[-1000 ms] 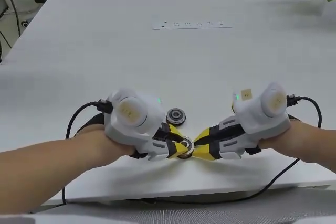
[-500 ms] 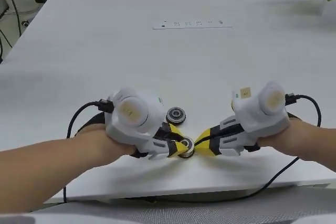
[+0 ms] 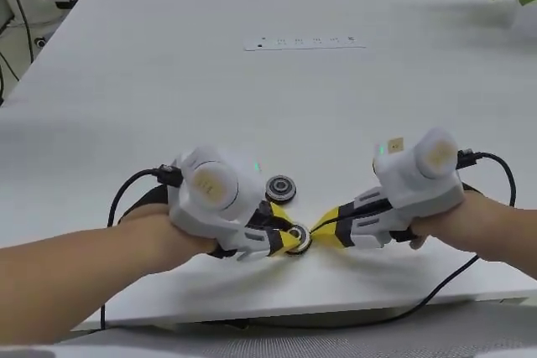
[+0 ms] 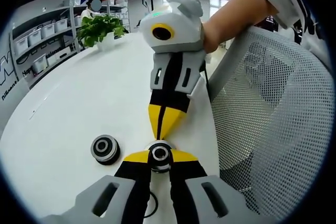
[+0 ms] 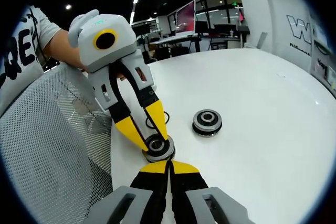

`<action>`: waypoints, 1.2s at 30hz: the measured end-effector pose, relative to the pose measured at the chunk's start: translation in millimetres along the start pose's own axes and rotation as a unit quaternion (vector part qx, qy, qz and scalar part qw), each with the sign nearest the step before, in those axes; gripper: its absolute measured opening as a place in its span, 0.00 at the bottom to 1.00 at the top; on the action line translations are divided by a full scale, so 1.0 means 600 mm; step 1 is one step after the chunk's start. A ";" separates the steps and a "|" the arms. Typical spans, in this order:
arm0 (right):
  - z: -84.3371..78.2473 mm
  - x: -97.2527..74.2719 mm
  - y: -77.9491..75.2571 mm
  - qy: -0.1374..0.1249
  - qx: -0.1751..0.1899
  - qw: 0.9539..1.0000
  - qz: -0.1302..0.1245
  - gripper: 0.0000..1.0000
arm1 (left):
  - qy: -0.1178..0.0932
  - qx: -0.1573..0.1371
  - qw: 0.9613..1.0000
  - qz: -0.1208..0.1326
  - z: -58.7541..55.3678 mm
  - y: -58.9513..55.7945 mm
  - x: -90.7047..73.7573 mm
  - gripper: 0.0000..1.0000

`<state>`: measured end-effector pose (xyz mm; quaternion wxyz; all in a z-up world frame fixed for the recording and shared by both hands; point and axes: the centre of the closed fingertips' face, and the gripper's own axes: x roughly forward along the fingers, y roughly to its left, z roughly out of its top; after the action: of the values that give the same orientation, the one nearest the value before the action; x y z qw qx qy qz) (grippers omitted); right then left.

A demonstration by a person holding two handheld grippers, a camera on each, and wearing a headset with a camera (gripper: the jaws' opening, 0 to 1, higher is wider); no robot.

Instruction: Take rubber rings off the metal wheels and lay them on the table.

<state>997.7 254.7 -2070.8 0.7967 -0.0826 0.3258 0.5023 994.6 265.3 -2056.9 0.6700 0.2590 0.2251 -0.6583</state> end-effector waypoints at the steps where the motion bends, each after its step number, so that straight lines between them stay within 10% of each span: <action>1: 0.000 0.000 0.000 -0.001 0.004 1.000 -0.001 0.00 | 0.000 0.000 1.000 0.000 0.000 0.000 0.000 0.08; 36: 0.027 -0.002 0.017 -0.037 0.049 0.998 0.013 0.00 | 0.005 0.001 1.000 0.007 0.000 -0.003 0.000 0.08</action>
<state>995.7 266.5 -2055.6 0.8049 -0.0200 0.3212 0.4986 992.8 265.5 -2056.9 0.6729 0.2644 0.2256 -0.6529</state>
